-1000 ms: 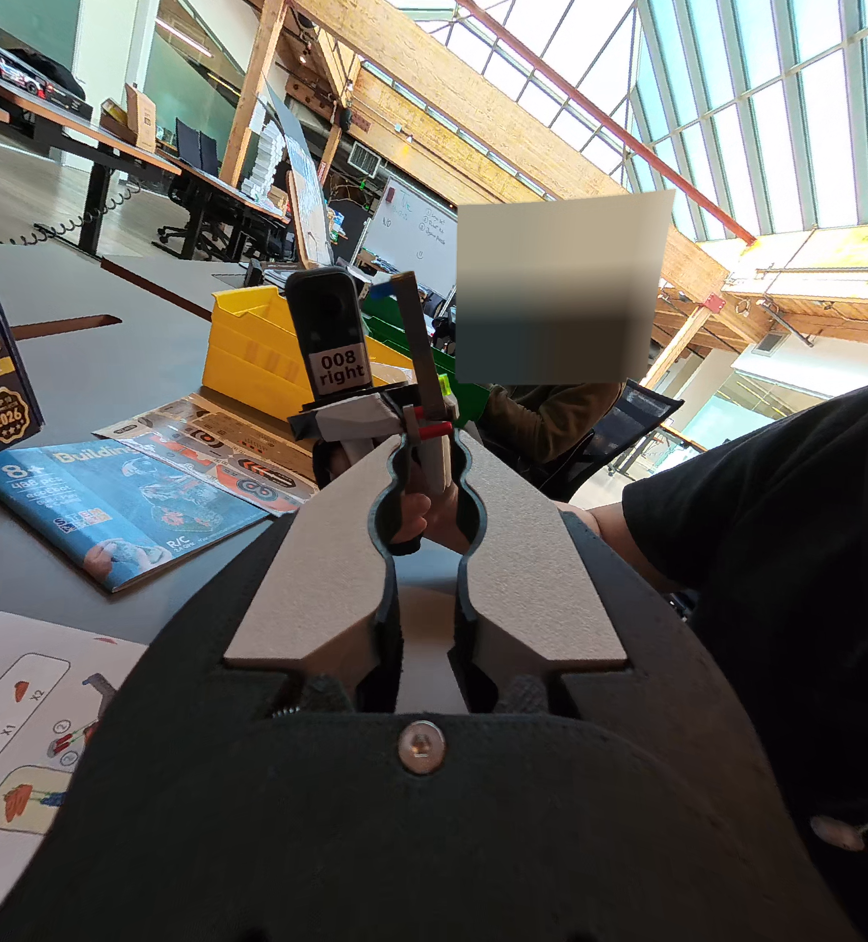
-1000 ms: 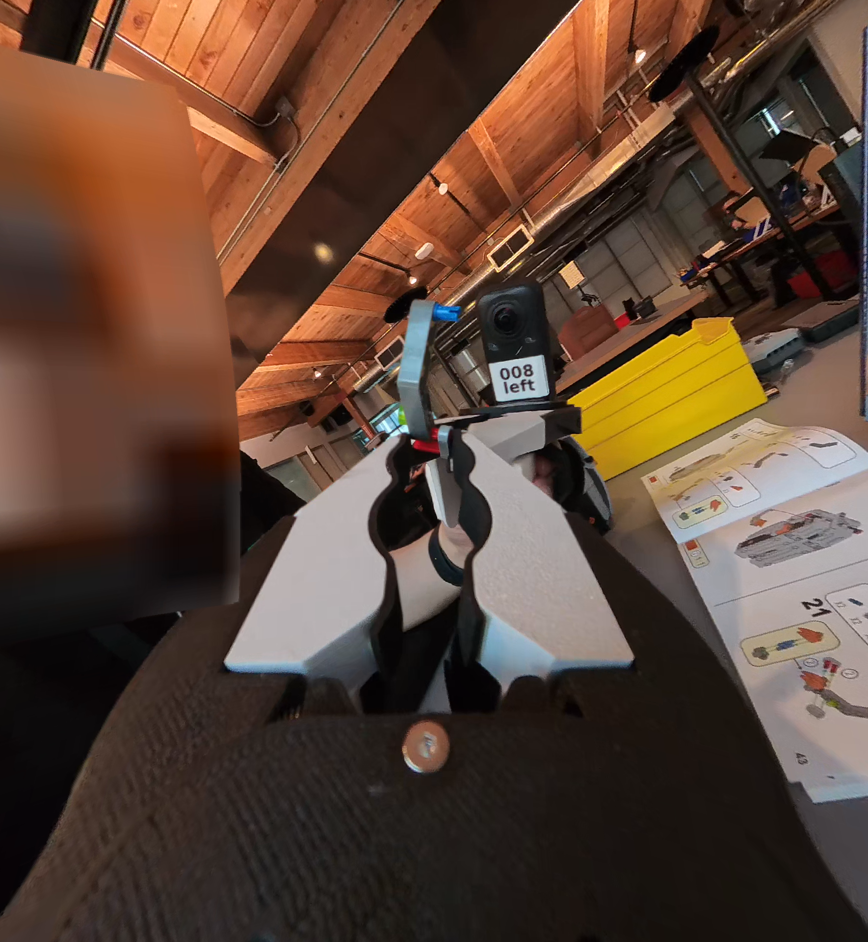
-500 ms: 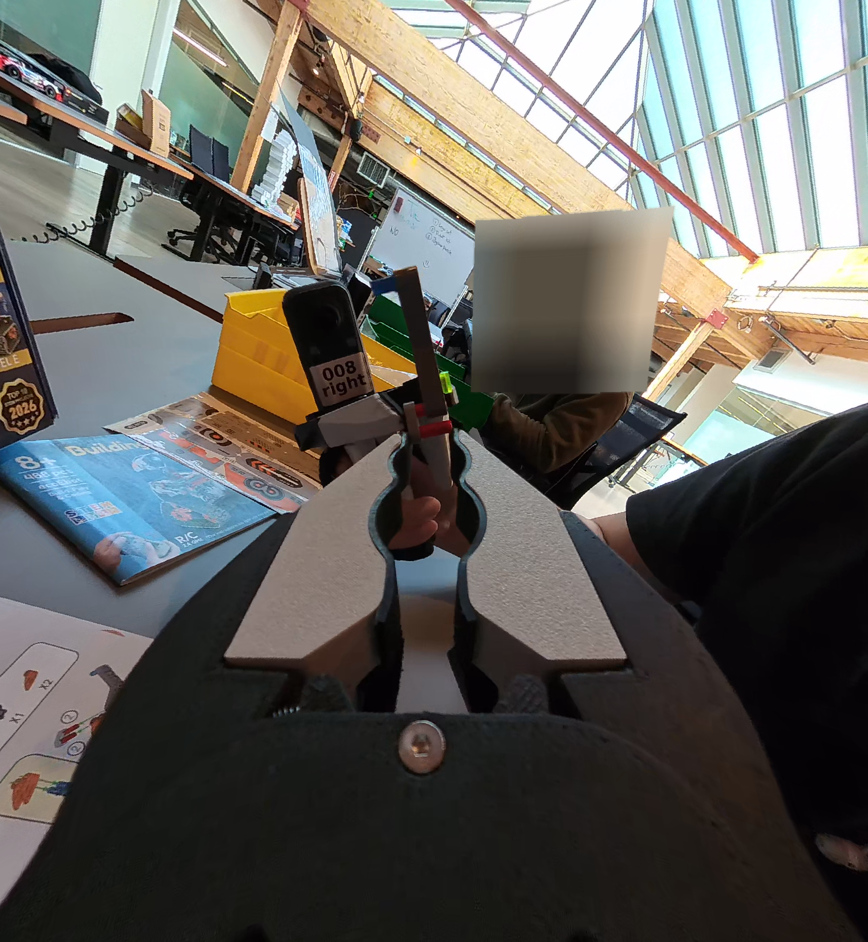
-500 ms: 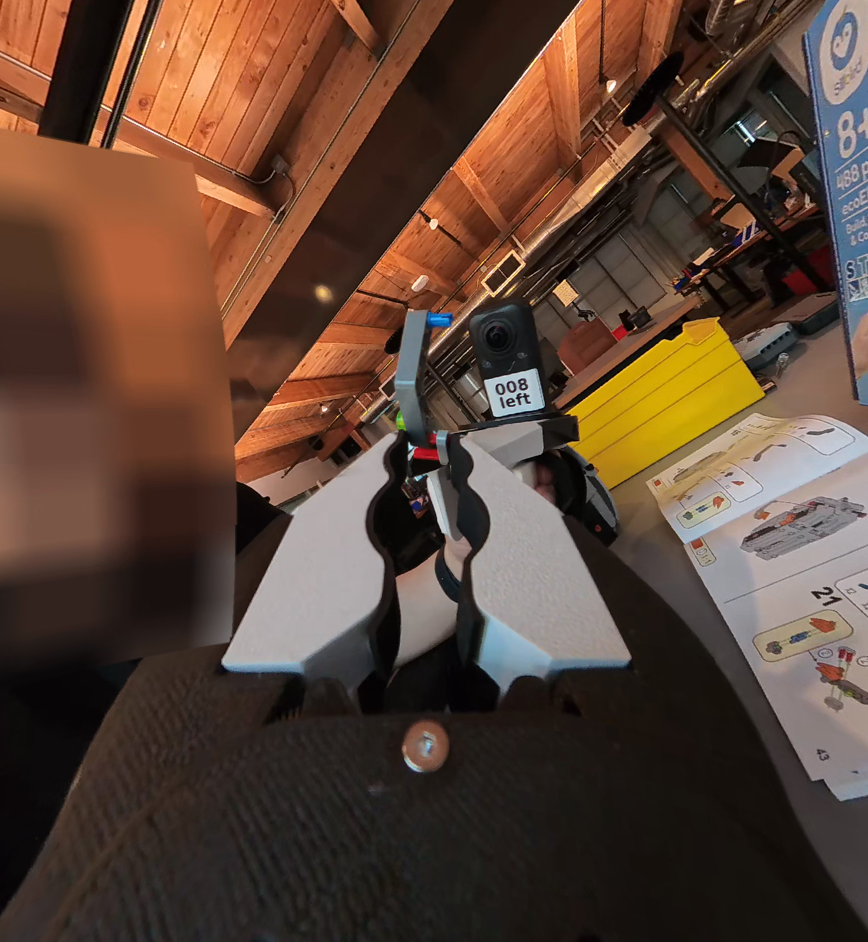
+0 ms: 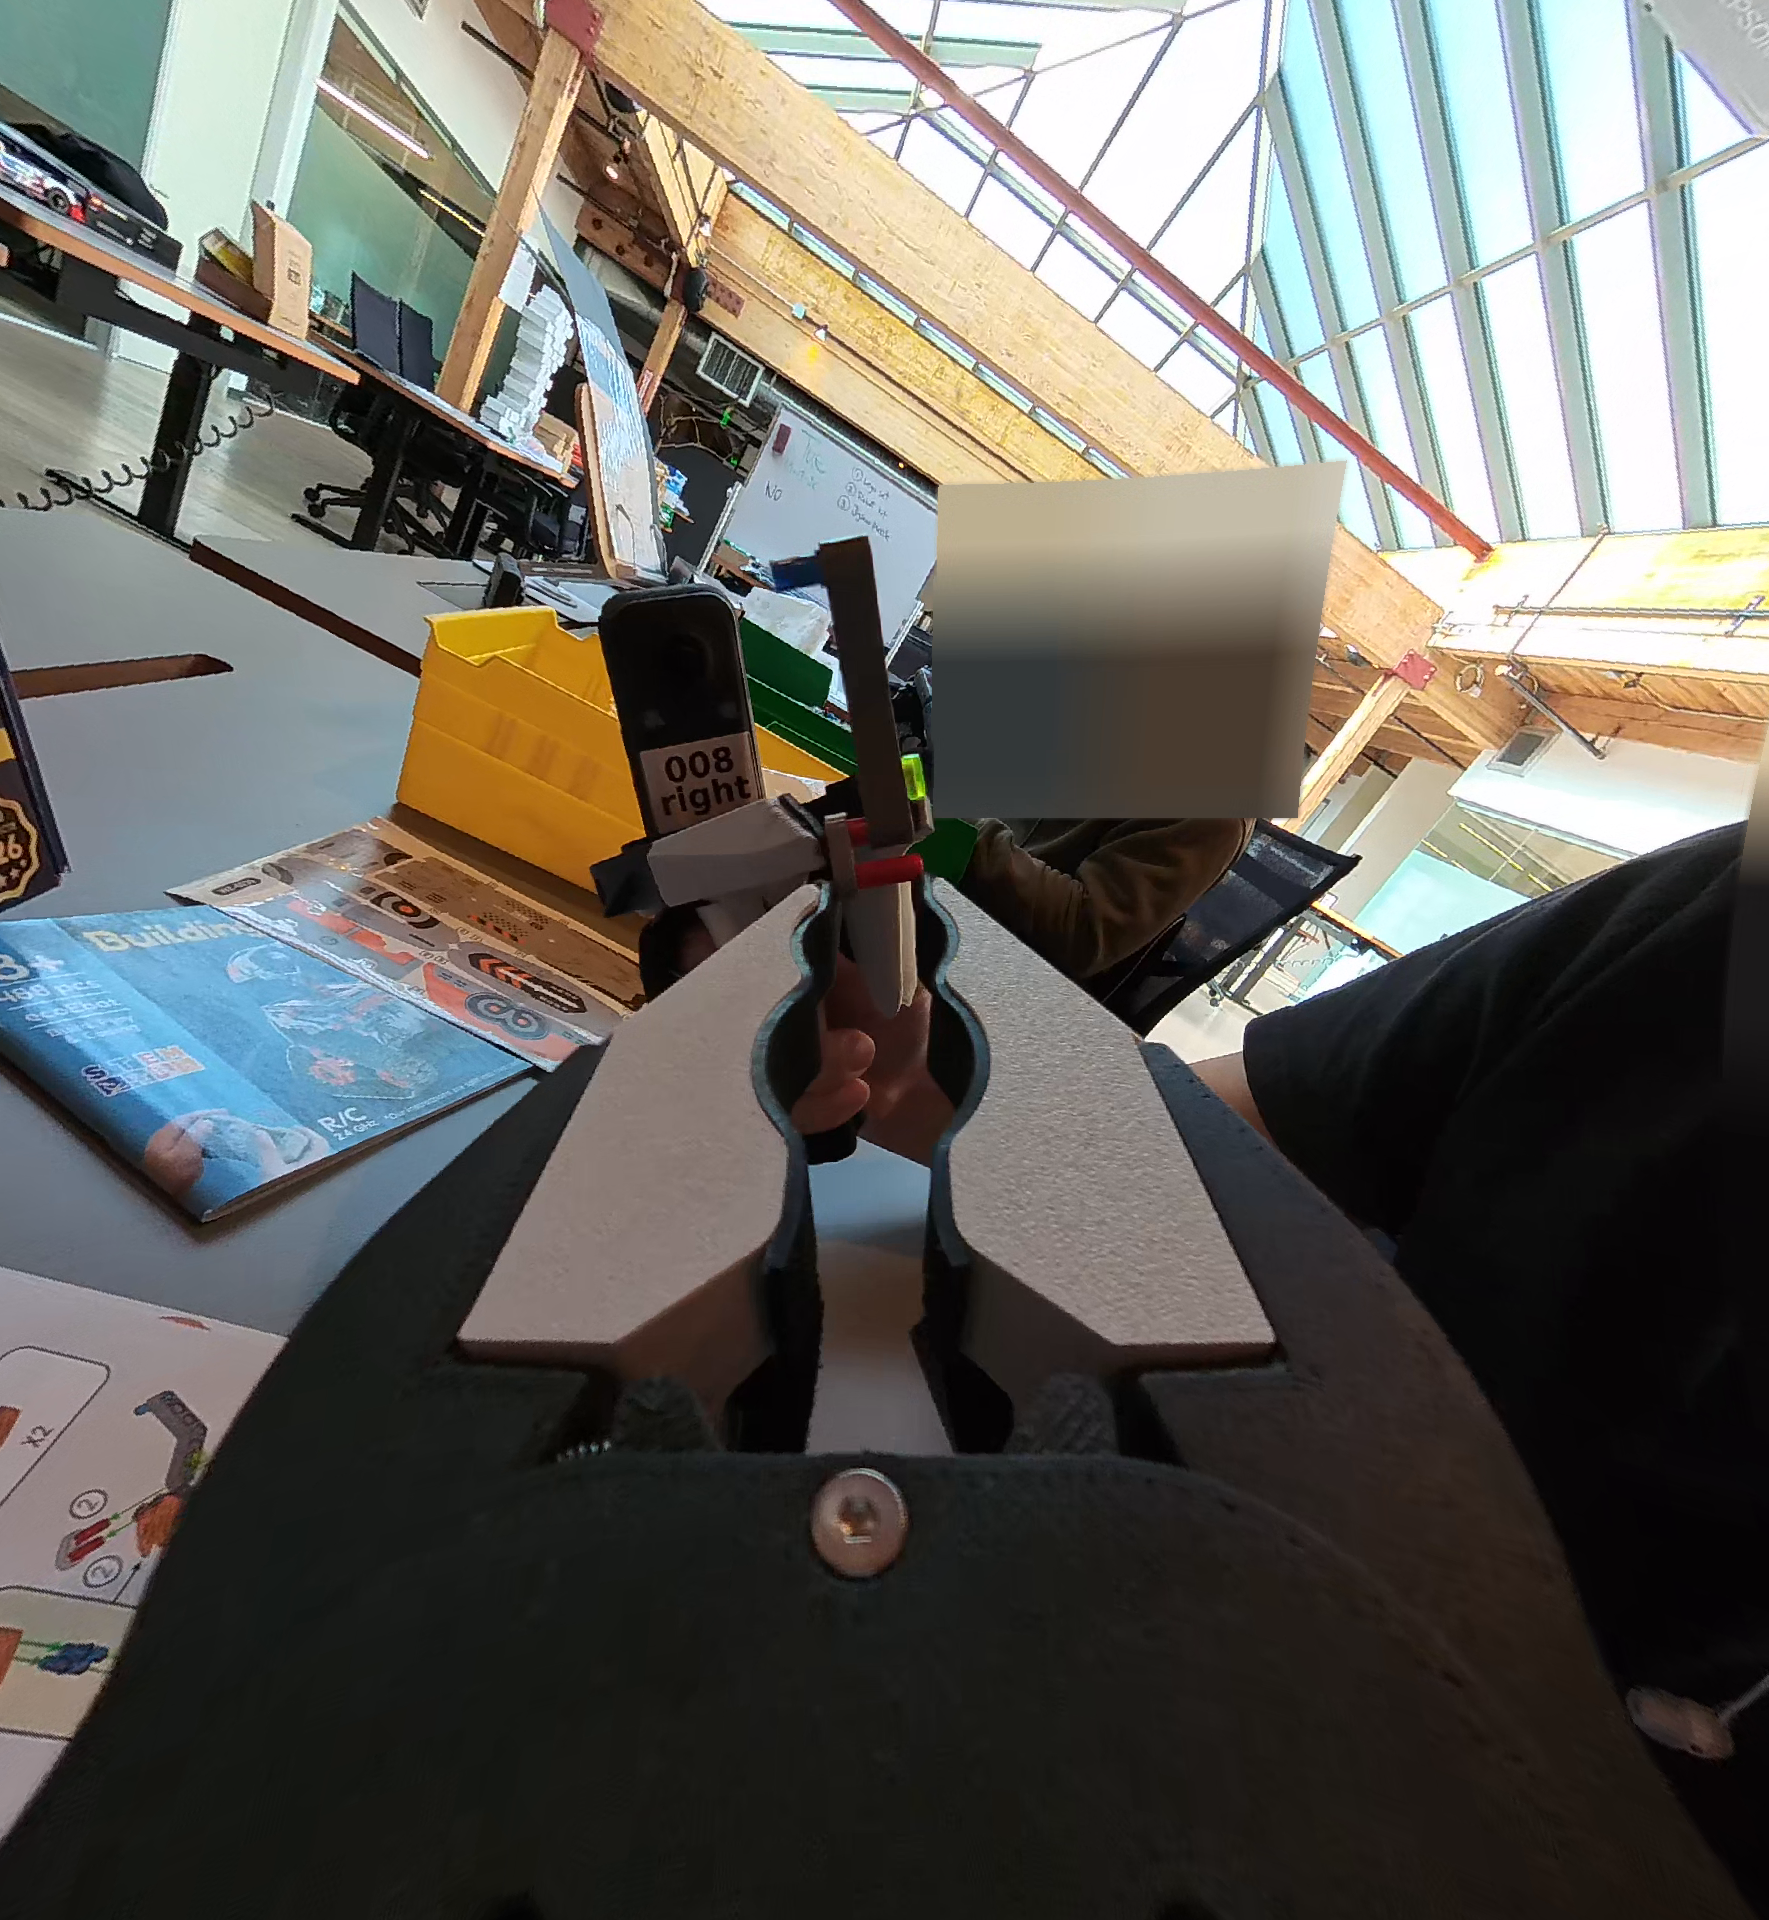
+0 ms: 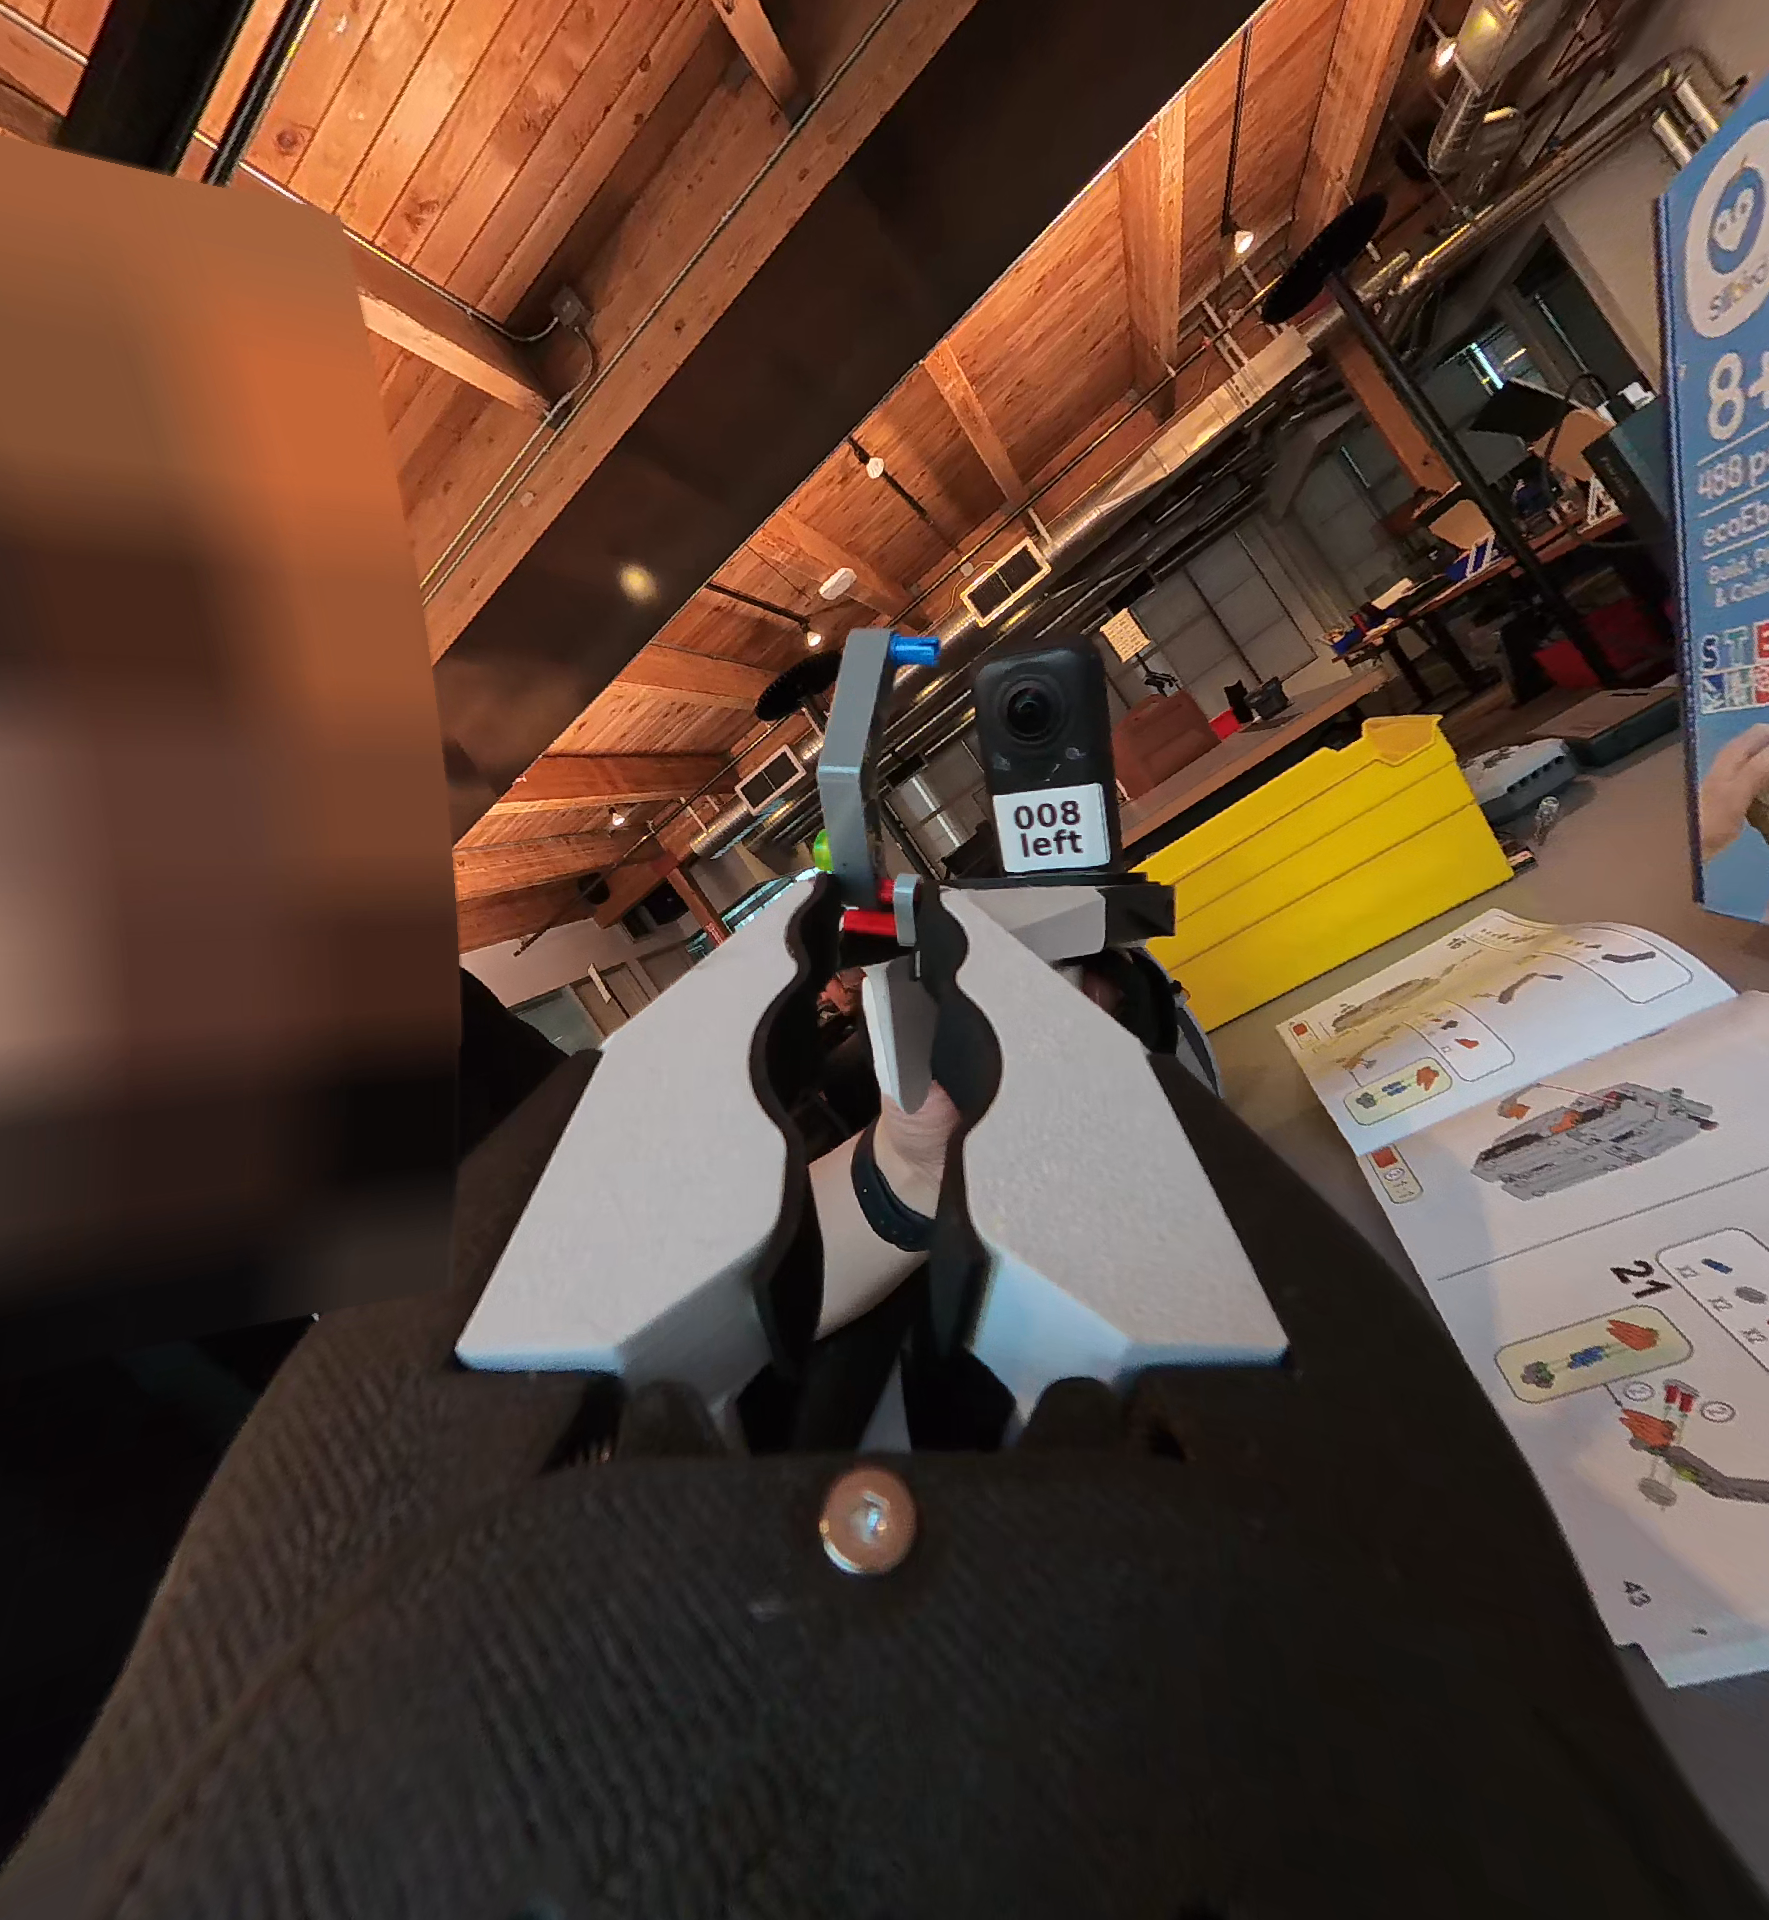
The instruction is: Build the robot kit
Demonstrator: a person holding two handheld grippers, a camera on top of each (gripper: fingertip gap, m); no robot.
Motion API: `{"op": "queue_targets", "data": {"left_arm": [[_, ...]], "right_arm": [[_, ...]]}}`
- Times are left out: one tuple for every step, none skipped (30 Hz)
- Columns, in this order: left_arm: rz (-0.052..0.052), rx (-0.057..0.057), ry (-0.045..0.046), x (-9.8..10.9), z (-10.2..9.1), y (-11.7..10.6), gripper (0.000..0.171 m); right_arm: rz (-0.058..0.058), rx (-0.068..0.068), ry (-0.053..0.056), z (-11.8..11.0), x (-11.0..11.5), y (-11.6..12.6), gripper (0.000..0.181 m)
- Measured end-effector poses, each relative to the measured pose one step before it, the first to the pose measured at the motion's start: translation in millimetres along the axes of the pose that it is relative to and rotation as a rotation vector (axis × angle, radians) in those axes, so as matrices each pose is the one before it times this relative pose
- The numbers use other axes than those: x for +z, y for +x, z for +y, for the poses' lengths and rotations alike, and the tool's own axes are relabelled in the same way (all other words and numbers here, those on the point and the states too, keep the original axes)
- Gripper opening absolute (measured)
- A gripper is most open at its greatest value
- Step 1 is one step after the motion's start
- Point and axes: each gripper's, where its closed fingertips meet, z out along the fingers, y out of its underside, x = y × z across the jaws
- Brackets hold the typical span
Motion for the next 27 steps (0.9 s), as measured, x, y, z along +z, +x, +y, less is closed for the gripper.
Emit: {"op": "queue_targets", "data": {"left_arm": [[0.0034, -0.0018, -0.00006, 0.11, -0.01, 0.52, 0.011], [-0.0022, -0.0010, -0.00232, -0.05, 0.30, -0.31, 0.011], [-0.0091, 0.0006, -0.00931, -0.24, 1.72, -1.56, 0.000], [0.0012, 0.0073, -0.00747, 0.10, 1.84, -0.40, 0.000], [-0.0143, -0.0001, -0.01535, 0.44, 3.04, -3.15, 0.000], [0.0188, 0.0060, -0.00473, 0.83, 1.55, 1.77, 0.000], [0.0244, -0.0070, 0.01316, 0.56, -1.39, 2.78, 0.000], [0.0222, -0.0198, 0.01919, -0.07, -2.57, 2.39, 0.000], [0.0179, -0.0190, 0.00463, -0.72, -0.82, 1.62, 0.000], [0.0049, -0.0106, -0.00530, -1.60, 0.03, -0.36, 0.001], [-0.0141, 0.0001, -0.00852, -2.48, 0.04, -2.66, 0.007], [-0.0289, 0.0046, -0.00533, -3.30, -0.98, -4.67, 0.013], [-0.0264, 0.0089, 0.00463, -3.63, -2.56, -3.75, 0.020], [-0.0167, 0.0108, 0.01062, -3.22, -3.17, -1.85, 0.021], [-0.0085, 0.0066, 0.01353, -2.39, -3.26, -0.30, 0.020], [0.0039, -0.0034, 0.01730, -1.26, -3.26, 1.41, 0.020], [0.0102, -0.0126, 0.01394, -0.18, -2.23, 1.91, 0.020], [0.0068, -0.0113, 0.00712, 0.52, -0.95, 1.25, 0.021], [-0.0016, -0.0045, -0.00273, 1.03, 0.95, -0.27, 0.021], [-0.0057, 0.0009, -0.01377, 1.32, 2.62, -0.88, 0.021], [-0.0081, 0.0010, -0.01614, 1.40, 2.91, -1.49, 0.021], [-0.0031, -0.0019, -0.00965, 1.46, 2.02, -0.73, 0.021], [0.0032, -0.0057, 0.00154, 1.13, 0.44, 0.24, 0.022], [0.0046, -0.0069, 0.00688, 0.68, -0.27, 0.27, 0.022], [0.0042, -0.0044, 0.00611, 0.44, -0.36, 0.36, 0.021], [-0.0004, -0.0019, 0.00167, 0.55, 0.21, -0.33, 0.021], [-0.0031, 0.0009, -0.00234, 0.64, 0.82, -0.58, 0.021]], "right_arm": [[-0.0010, -0.0025, 0.0003, -0.06, 0.13, -0.38, 0.016], [-0.0032, -0.0021, 0.0006, -0.10, 0.09, -0.60, 0.015], [-0.0085, 0.0031, -0.0008, 0.00, 0.80, -1.67, 0.015], [-0.0142, -0.0012, 0.0038, -0.43, 0.86, -2.61, 0.015], [-0.0102, 0.0056, -0.0031, 0.44, 1.28, -2.02, 0.015], [-0.0019, -0.0102, -0.0104, 1.77, 1.23, -1.01, 0.015], [0.0136, -0.0136, -0.0066, 0.91, 0.23, 1.24, 0.016], [-0.0019, -0.0055, 0.0111, -3.02, -1.50, -1.12, 0.016], [-0.0068, 0.0027, 0.0126, -4.10, -2.83, -1.54, 0.016], [0.0028, -0.0001, 0.0124, -4.40, -3.98, -0.14, 0.016], [0.0068, -0.0037, 0.0101, -3.87, -4.01, 0.40, 0.016], [0.0051, 0.0034, -0.0016, -1.73, -2.91, 0.69, 0.016], [0.0060, 0.0026, -0.0166, 1.35, -1.28, 1.26, 0.016], [0.0135, -0.0052, -0.0264, 3.60, 0.04, 2.53, 0.016], [0.0144, -0.0089, -0.0186, 3.18, 1.11, 2.32, 0.016], [0.0004, 0.0016, -0.0113, 2.53, 1.68, 0.53, 0.016], [-0.0034, 0.0061, -0.0053, 1.82, 1.59, 0.21, 0.016], [-0.0016, 0.0032, -0.0027, 1.50, 1.33, 0.44, 0.016], [-0.0012, 0.0043, -0.0022, 1.30, 0.77, 0.51, 0.015], [0.0015, 0.0030, -0.0030, 0.95, 0.49, 0.91, 0.015], [0.0054, -0.0019, -0.0036, 0.71, 0.23, 0.98, 0.015], [0.0064, -0.0040, -0.0024, 0.32, -0.04, 0.93, 0.015], [0.0032, -0.0021, -0.0035, 0.47, -0.12, 0.34, 0.015], [0.0030, -0.0006, -0.0012, 0.16, -0.08, 0.46, 0.015], [0.0035, 0.0004, -0.0016, 0.27, 0.09, 0.72, 0.015], [0.0064, 0.0009, -0.0050, 0.94, 0.19, 1.24, 0.015], [0.0078, -0.0019, -0.0042, 0.87, 0.25, 1.40, 0.015]]}}
